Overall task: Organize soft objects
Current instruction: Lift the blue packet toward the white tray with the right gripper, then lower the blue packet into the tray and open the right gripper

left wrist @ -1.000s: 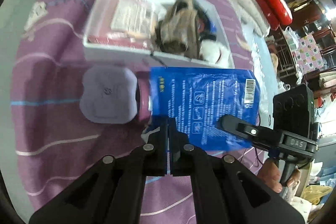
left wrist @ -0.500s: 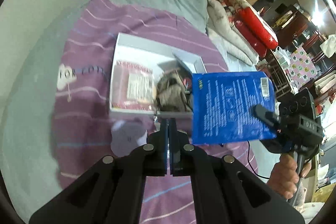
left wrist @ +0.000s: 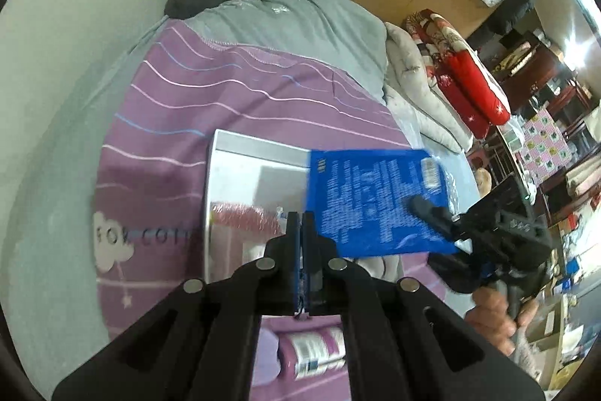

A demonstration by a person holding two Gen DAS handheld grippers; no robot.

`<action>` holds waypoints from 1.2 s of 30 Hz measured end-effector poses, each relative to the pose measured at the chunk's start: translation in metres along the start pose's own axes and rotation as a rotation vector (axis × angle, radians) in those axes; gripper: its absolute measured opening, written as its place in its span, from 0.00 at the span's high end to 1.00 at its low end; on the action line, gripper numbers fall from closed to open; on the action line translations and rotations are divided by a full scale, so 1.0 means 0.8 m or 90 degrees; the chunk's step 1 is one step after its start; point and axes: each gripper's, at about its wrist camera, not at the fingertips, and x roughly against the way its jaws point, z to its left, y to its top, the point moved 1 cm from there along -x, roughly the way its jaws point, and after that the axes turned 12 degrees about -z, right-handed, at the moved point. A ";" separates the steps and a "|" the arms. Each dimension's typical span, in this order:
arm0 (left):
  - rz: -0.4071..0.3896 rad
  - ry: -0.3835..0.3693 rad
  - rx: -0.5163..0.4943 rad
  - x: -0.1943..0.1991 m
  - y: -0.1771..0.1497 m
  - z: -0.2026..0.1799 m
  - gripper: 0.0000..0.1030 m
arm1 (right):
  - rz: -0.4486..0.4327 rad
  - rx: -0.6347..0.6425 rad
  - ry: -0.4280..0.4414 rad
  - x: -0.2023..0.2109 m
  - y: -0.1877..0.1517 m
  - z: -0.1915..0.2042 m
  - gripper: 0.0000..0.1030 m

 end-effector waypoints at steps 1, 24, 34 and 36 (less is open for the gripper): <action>0.000 -0.003 0.006 -0.007 0.002 0.001 0.98 | 0.003 -0.003 -0.007 -0.007 0.004 -0.004 0.97; 0.012 0.137 0.022 -0.112 -0.010 0.036 0.98 | -0.079 0.099 -0.205 -0.013 0.044 -0.043 0.95; -0.011 0.179 -0.078 -0.086 -0.022 -0.003 0.48 | -0.082 0.168 -0.247 -0.007 0.015 -0.012 0.90; -0.009 0.179 -0.081 -0.083 -0.023 -0.005 0.48 | -0.082 0.173 -0.248 -0.006 0.010 -0.008 0.83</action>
